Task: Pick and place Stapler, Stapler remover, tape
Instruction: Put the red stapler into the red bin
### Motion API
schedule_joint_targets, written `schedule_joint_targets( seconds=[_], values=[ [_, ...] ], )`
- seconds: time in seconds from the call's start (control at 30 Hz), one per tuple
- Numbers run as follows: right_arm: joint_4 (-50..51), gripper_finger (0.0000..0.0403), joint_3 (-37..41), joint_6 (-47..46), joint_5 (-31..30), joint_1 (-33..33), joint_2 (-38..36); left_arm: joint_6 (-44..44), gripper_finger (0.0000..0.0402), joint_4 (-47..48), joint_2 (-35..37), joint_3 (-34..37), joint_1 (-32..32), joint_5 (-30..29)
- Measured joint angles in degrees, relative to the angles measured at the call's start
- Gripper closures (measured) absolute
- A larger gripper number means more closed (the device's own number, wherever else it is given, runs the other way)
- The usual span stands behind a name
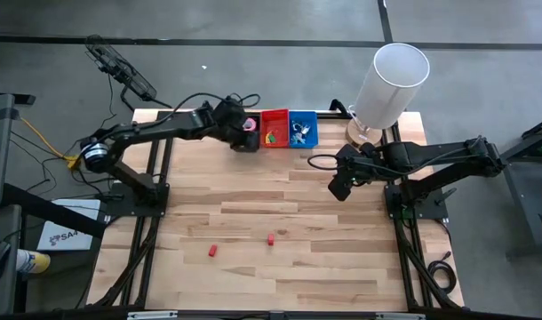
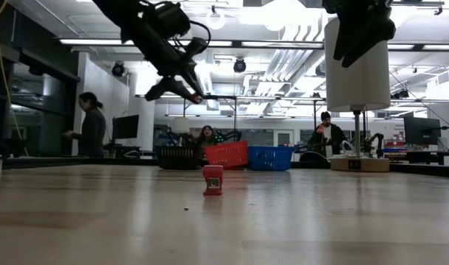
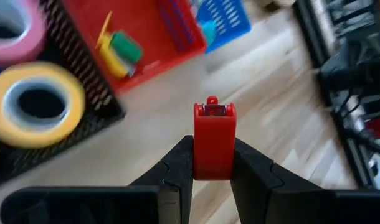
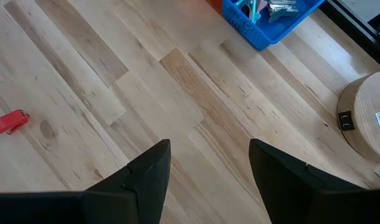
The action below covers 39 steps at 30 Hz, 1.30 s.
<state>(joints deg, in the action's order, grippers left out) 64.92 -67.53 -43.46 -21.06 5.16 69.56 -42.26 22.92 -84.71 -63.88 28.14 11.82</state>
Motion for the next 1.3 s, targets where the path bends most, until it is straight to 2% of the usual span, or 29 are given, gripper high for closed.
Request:
schedule_joint_targets(
  seconds=[0.57,0.73,0.83,1.07,1.3],
  values=[
    [-0.3,0.0194,0.0,0.4,0.8,-1.5,0.0,-5.7,0.0321,-14.1,-11.9,-1.2,3.4,0.3],
    [-0.3,0.0194,0.0,1.1,0.7,-1.5,0.0,-4.3,0.0321,-12.2,-16.8,-8.1,3.4,-1.9],
    [-0.3,0.0194,0.0,1.1,0.9,-1.5,0.0,-4.0,0.0321,-6.1,-20.9,-14.7,3.4,-4.8],
    [-0.3,0.0194,0.0,1.0,1.9,-1.5,0.0,-2.8,0.0321,5.9,-29.4,-29.8,3.4,-6.9],
    [-0.1,0.0194,0.0,0.9,2.1,-1.5,0.0,-2.5,0.0321,12.5,-35.5,-37.6,3.4,-7.9]
  ],
)
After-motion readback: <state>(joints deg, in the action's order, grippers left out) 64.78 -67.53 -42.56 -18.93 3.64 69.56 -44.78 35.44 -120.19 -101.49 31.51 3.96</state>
